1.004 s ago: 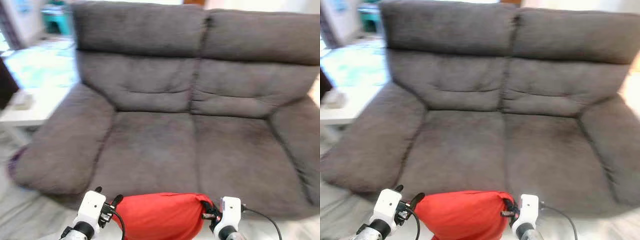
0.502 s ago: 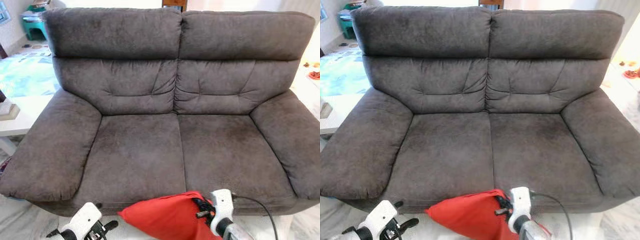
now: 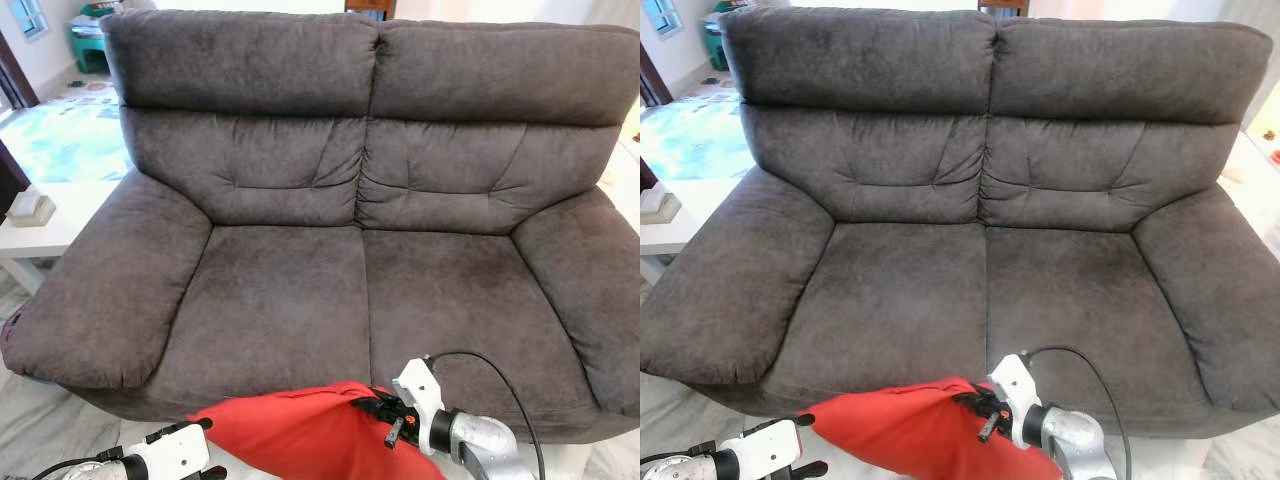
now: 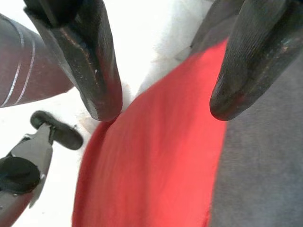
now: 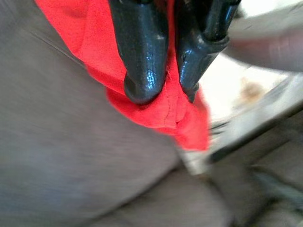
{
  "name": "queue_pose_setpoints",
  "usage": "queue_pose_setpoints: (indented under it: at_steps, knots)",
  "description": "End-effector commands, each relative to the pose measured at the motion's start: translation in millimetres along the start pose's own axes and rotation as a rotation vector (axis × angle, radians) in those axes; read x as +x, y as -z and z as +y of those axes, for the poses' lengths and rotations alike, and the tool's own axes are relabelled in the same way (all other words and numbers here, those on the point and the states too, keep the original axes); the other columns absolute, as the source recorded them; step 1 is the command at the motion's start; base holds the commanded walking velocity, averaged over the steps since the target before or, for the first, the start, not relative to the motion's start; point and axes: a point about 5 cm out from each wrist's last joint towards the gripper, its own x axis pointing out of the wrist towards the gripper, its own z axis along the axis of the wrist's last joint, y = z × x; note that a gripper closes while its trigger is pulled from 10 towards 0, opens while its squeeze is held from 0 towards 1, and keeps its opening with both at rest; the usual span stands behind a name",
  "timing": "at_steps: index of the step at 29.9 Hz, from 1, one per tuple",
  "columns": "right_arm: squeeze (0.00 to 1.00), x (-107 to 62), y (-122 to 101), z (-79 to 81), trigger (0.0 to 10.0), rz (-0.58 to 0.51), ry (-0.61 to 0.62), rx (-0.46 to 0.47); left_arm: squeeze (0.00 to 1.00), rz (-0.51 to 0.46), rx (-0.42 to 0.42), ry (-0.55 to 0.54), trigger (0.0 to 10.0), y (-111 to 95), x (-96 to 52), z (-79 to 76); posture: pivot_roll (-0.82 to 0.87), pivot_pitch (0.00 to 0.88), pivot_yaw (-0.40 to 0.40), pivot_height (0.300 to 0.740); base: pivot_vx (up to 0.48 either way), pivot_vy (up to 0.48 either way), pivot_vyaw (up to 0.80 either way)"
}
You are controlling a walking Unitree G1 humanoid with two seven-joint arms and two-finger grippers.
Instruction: Move the pillow to the sofa from floor
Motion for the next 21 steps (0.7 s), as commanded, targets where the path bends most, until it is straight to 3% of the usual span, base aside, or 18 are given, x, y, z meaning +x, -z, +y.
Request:
queue_pose_setpoints:
  at_steps: [1, 5, 8, 15, 18, 21]
  knots:
    - [0.0, 2.7, -23.5, -1.6, 10.0, -0.07, -0.062, -0.084, 0.0, -0.006, 0.004, 0.032, 10.0, 1.0, 2.0, -6.2, 0.19, 0.107, -0.01, 0.74, 0.0, 0.0, 0.0]
    - [0.0, 1.2, -38.4, -0.3, 10.0, -0.101, -0.141, -0.117, 0.0, -0.005, 0.046, 0.064, 10.0, 3.2, 4.0, -11.8, 0.18, 0.108, -0.012, 0.74, 0.0, 0.0, 0.0]
    - [0.0, -1.5, -44.2, 1.9, 10.0, -0.101, -0.184, -0.154, 0.0, -0.031, 0.063, 0.025, 10.0, 0.3, 3.4, -6.0, 0.18, 0.109, -0.012, 0.74, 0.0, 0.0, 0.0]
    - [0.0, -1.7, -47.7, 11.7, 10.0, -0.106, -0.279, -0.133, 0.0, -0.064, 0.073, -0.044, 10.0, -4.9, 3.8, 6.5, 0.19, 0.114, -0.02, 0.74, 0.0, 0.0, 0.0]
    - [0.0, -3.1, -48.9, 13.2, 10.0, -0.122, -0.291, -0.116, 0.0, -0.072, 0.069, -0.045, 10.0, -5.8, 4.5, 6.9, 0.19, 0.113, -0.02, 0.74, 0.0, 0.0, 0.0]
    - [0.0, -3.1, -56.8, 13.3, 10.0, -0.156, -0.294, -0.111, 0.0, -0.06, 0.01, -0.016, 10.0, 1.5, 8.0, -1.7, 0.18, 0.109, -0.021, 0.74, 0.0, 0.0, 0.0]
